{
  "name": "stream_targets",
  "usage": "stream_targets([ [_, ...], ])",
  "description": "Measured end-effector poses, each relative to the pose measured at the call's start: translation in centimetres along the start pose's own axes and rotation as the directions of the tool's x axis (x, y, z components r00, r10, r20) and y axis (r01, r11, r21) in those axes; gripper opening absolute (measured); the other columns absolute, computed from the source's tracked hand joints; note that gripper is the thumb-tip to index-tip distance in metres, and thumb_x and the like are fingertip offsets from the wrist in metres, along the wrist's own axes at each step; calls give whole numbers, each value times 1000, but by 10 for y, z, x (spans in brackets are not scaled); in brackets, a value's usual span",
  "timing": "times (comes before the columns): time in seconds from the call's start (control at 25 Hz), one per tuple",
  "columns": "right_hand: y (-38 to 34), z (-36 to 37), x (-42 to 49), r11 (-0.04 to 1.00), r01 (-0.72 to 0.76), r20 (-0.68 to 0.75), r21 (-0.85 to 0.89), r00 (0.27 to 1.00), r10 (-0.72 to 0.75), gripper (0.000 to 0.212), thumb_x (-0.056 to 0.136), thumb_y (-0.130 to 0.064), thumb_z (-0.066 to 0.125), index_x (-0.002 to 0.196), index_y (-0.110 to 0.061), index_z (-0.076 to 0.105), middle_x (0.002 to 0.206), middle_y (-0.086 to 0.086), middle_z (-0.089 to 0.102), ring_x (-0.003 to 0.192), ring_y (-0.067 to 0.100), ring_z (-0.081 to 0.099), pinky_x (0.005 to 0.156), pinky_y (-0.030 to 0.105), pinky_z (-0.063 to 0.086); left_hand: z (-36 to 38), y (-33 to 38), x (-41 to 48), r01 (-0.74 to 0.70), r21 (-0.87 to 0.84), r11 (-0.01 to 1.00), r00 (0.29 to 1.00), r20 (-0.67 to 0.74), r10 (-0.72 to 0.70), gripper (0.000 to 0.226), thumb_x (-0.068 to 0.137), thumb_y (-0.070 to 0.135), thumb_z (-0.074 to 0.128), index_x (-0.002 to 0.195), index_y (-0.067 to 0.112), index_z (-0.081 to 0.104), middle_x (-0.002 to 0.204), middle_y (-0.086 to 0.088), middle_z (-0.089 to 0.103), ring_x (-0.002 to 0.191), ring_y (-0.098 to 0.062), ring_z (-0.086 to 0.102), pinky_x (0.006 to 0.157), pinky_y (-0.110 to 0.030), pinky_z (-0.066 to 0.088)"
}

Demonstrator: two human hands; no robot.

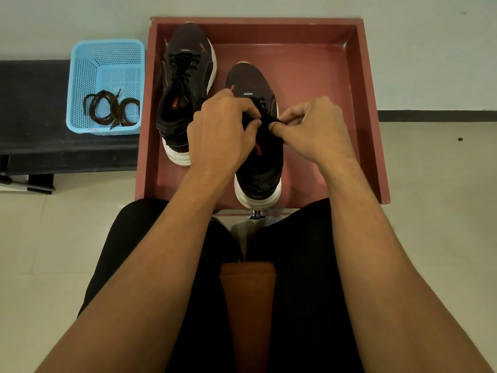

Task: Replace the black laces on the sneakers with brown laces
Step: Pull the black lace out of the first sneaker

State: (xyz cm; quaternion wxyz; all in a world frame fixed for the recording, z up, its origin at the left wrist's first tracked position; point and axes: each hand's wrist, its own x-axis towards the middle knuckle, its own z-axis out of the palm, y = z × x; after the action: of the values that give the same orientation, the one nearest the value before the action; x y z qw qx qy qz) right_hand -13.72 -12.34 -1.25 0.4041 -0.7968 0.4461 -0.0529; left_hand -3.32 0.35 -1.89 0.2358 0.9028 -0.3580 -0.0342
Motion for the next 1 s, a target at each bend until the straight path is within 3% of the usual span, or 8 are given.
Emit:
stream_targets([
  [0.12,2,0,0,1000,-6,-6,8,1000,6,6,84,-32,86,83,-28,81,71,-9,75,73,6,75,80,34,64,-8,-15,7,81,-239,968,990,-92,-105,9,90,36,72,94,30,76,73,15,61,70,-3,62,73,-22,54],
  [0.24,2,-1,0,1000,-3,3,-1,1000,3,7,84,-33,86,83,-28,81,72,-10,75,73,5,75,81,33,64,-22,-26,10,140,-370,919,947,-221,-233,9,91,29,63,89,20,66,67,12,66,61,1,62,70,-8,44],
  [0.32,1,-1,0,1000,0,6,-4,1000,0,7,84,-33,86,83,-29,81,72,-10,75,74,6,75,82,33,64,-26,-28,10,181,-457,871,923,-226,-310,10,94,27,59,94,17,60,70,7,72,58,-3,66,69,-17,53],
  [0.4,1,-1,-1,1000,-1,5,0,1000,1,7,83,-32,86,81,-29,80,72,-10,75,75,6,75,83,34,64,-26,-25,9,244,-586,772,914,-126,-385,10,101,21,57,104,11,55,79,2,77,47,-11,65,50,-32,55],
  [0.52,-1,-2,-1,1000,2,12,7,1000,-2,8,82,-32,87,83,-29,79,73,-10,75,74,4,74,81,30,63,-28,-24,8,300,-678,671,908,-11,-418,24,104,17,57,120,8,42,95,-2,77,47,-22,67,44,-32,53],
  [0.64,-1,-1,-2,996,89,44,-3,995,-89,20,83,-27,86,99,-32,77,84,-11,72,78,2,70,79,24,60,-29,-24,3,286,-659,696,929,11,-371,31,103,20,62,126,11,43,98,0,72,56,-21,73,50,-33,58],
  [0.84,-6,16,8,935,329,74,-135,944,-322,34,90,-29,76,120,-45,74,112,-6,60,92,7,59,75,11,40,-19,-25,-8,210,-292,933,977,39,-208,28,91,49,72,90,21,70,66,6,68,54,-6,65,55,-32,58],
  [1.0,-12,29,7,923,317,49,-217,948,-314,24,95,-35,76,118,-38,75,118,-5,47,107,9,49,85,21,38,-13,-22,-14,246,-222,943,966,130,-222,34,88,54,75,95,20,77,69,9,68,60,-7,67,58,-33,61],
])
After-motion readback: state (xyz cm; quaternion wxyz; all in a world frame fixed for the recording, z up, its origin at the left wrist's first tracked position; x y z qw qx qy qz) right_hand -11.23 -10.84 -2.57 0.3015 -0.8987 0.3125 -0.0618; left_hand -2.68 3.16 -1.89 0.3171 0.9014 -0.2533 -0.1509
